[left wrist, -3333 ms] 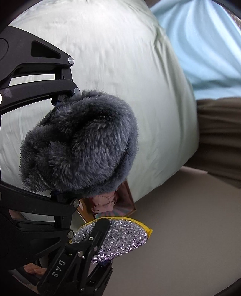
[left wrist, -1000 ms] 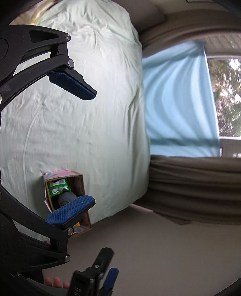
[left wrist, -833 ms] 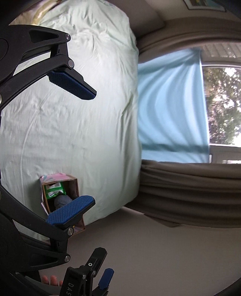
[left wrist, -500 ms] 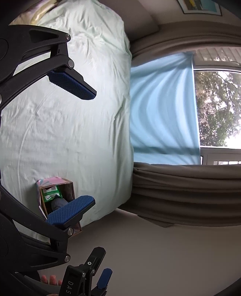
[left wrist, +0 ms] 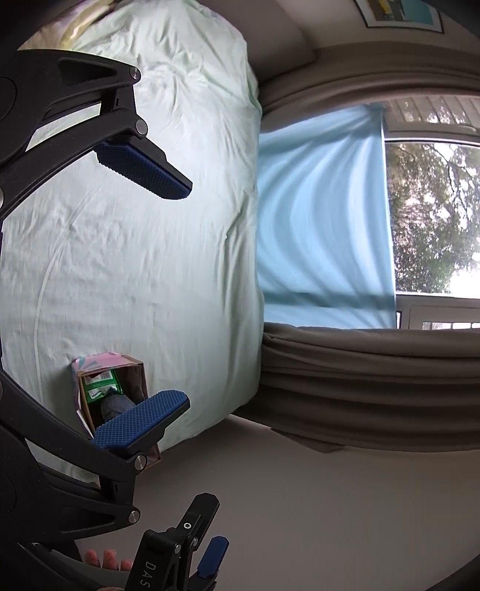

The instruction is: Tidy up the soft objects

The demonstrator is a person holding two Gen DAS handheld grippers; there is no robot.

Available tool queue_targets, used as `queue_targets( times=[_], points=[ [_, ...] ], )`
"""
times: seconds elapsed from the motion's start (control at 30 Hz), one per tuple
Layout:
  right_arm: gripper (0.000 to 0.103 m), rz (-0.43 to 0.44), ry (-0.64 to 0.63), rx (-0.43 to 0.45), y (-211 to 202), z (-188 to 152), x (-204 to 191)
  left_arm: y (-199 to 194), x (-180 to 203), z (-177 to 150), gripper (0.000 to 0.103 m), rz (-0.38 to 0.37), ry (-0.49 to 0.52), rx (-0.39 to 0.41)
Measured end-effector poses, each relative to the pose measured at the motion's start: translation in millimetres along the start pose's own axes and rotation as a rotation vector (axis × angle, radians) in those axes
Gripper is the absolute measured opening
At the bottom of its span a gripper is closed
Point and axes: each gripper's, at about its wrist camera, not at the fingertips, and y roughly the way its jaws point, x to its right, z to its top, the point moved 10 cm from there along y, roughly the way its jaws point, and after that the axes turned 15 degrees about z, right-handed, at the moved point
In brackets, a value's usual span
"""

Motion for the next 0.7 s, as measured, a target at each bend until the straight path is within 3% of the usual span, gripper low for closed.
queue_targets(
  times=[0.7],
  points=[
    [0.097,0.001,-0.009,0.022,-6.1,5.5,-2.8,-5.7,2.5,0.4,0.103,0.016,-0.009,0.015]
  ],
)
